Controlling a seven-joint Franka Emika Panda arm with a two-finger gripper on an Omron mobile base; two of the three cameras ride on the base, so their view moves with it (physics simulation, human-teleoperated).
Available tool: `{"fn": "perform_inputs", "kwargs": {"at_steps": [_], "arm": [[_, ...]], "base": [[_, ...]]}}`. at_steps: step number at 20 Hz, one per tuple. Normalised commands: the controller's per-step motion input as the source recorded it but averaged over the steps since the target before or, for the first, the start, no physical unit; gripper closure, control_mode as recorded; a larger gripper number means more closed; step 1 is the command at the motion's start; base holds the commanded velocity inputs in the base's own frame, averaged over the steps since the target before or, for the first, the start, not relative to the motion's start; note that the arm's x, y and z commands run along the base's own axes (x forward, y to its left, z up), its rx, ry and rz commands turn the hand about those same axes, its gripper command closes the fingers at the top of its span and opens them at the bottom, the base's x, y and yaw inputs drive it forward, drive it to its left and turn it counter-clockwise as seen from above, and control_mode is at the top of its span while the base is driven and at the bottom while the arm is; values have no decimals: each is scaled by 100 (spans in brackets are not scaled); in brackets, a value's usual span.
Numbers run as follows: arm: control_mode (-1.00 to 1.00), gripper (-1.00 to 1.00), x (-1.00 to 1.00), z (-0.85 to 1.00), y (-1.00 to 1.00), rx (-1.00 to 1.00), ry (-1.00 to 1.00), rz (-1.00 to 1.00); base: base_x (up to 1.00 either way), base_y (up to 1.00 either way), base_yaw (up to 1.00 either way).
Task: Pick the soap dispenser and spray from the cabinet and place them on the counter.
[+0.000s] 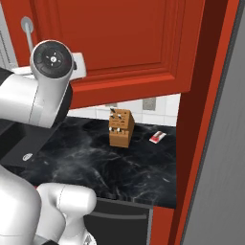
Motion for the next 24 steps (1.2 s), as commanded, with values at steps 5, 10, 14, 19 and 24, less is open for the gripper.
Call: {"fn": "perform_inputs", "kwargs": {"at_steps": [5, 10, 14, 19, 24], "arm": [[-100, 100, -8, -2, -39, 1, 0, 6], [-100, 100, -8, -2, -39, 2, 0, 6], [-100, 100, -10, -4, -39, 1, 0, 5], [-100, 100, -13, -5, -40, 1, 0, 5], [-100, 100, -13, -5, -35, 1, 0, 4]], "base": [[0, 0, 0], [0, 0, 0], [0, 0, 0], [0, 0, 0], [0, 0, 0]]}}
